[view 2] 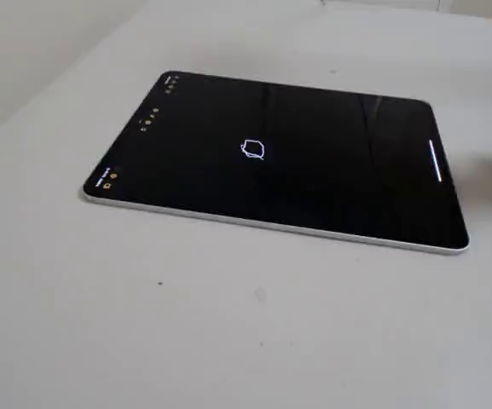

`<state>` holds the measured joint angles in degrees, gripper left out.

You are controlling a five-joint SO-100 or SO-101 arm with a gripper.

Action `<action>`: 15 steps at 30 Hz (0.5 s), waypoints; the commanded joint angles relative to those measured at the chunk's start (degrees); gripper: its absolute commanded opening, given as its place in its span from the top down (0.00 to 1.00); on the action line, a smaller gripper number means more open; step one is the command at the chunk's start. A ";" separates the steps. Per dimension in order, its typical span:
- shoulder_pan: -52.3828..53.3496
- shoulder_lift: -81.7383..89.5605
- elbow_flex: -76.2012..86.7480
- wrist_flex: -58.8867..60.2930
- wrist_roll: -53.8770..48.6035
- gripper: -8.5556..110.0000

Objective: Draw a circular shape on the ipad using the apple pencil

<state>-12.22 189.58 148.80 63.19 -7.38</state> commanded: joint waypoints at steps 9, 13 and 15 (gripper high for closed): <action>11.34 0.88 10.55 7.03 8.26 0.93; 12.22 0.88 16.35 6.42 4.66 0.93; 12.30 0.88 18.02 6.33 4.31 0.93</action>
<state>-0.97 189.84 164.71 69.61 -1.32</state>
